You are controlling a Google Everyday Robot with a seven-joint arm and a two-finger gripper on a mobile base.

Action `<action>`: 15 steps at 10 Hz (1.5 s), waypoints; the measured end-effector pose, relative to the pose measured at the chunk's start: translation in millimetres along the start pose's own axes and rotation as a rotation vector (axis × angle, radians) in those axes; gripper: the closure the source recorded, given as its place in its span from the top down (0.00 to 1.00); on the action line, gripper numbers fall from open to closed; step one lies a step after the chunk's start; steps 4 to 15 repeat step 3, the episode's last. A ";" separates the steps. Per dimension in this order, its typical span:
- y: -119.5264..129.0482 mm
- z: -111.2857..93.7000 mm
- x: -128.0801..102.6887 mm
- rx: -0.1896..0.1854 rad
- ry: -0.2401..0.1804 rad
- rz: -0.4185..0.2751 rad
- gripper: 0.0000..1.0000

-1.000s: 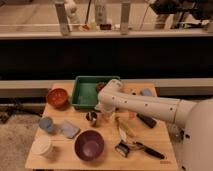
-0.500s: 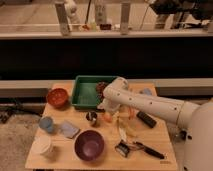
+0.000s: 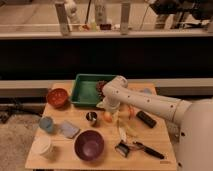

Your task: Place apple in tray

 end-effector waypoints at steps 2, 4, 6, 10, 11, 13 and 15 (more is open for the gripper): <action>2.0 0.4 0.6 0.005 -0.021 -0.020 0.80; 4.0 -0.7 1.7 0.020 -0.039 -0.025 0.80; 4.0 -0.7 1.7 0.020 -0.039 -0.025 0.80; 4.0 -0.7 1.7 0.020 -0.039 -0.025 0.80; 4.0 -0.7 1.7 0.020 -0.039 -0.025 0.80; 4.0 -0.7 1.7 0.020 -0.039 -0.025 0.80; 4.0 -0.7 1.7 0.020 -0.039 -0.025 0.80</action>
